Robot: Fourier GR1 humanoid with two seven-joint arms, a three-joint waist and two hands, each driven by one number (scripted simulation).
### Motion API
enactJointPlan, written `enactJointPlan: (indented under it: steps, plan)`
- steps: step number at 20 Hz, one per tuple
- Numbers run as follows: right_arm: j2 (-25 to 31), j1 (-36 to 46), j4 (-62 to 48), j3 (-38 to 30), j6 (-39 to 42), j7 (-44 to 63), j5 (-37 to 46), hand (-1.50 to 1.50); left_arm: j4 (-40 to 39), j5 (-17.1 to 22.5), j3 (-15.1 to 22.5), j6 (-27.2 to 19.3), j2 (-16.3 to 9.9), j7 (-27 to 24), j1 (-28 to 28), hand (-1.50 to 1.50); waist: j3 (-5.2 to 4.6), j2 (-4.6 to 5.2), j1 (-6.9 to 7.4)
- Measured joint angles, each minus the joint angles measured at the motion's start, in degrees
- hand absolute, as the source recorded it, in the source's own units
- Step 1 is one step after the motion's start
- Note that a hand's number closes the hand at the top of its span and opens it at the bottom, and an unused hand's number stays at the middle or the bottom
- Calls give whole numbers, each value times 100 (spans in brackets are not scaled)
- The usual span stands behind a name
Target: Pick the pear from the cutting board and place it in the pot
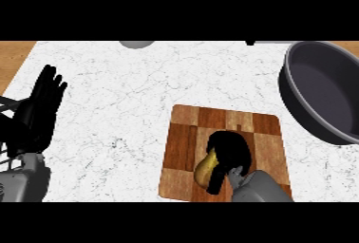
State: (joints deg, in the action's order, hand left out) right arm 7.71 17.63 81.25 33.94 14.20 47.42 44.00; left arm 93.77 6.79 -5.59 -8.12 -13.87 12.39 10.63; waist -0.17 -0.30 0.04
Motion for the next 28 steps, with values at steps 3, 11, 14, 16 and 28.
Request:
enactJointPlan:
  steps: [3,11,14,16,28]
  plan:
    - [-51,-87,-20,-80,37,-193,188,150,73,-37,-22,30,39,49,-46,0,-7,-10,-4]
    - [52,-310,311,126,109,-1353,158,150,-7,-85,-87,85,43,35,17,0,3,4,-16]
    - [236,-560,786,265,141,-1784,106,150,15,-165,-50,4,107,62,63,0,11,12,-26]
    - [299,-672,1117,229,199,-1866,115,150,62,-166,-62,21,129,59,-9,0,14,15,-22]
    - [282,-1117,3494,-695,-1084,-1551,669,150,64,-162,-175,48,79,130,-5,0,17,-8,-128]
